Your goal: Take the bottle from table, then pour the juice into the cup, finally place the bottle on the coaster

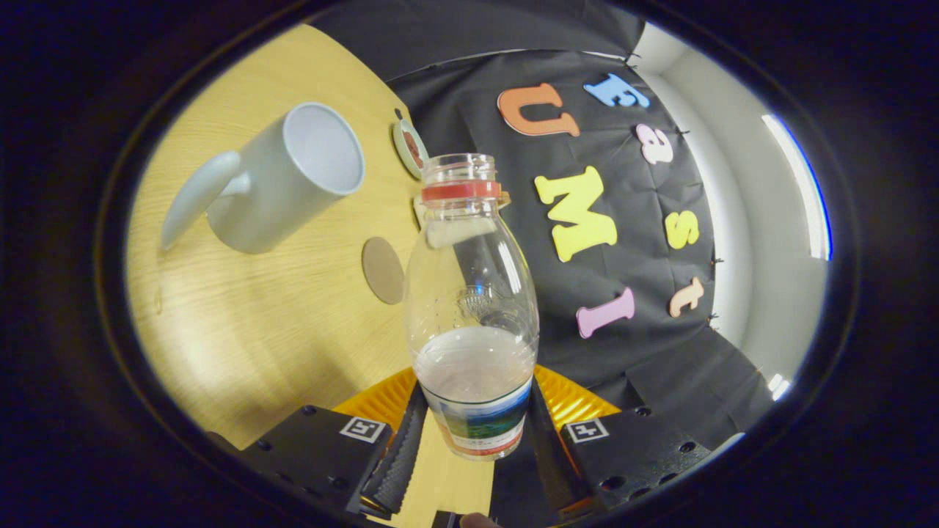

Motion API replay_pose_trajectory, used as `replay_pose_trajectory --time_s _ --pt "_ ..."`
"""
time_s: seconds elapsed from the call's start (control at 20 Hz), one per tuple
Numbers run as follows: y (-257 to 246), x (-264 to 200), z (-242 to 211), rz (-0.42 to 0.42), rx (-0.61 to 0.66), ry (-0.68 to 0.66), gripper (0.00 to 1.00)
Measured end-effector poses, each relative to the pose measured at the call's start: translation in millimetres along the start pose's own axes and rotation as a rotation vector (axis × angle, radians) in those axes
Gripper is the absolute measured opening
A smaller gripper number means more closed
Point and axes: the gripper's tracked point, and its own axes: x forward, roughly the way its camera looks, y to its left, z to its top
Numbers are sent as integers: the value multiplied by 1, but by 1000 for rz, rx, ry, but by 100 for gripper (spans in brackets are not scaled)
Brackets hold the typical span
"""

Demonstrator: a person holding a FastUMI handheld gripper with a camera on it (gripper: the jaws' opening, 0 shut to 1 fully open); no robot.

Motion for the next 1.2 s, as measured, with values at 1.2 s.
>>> replay_pose_trajectory --time_s 1.2 --pt "-14 -7 22 -136 -387 -23 74"
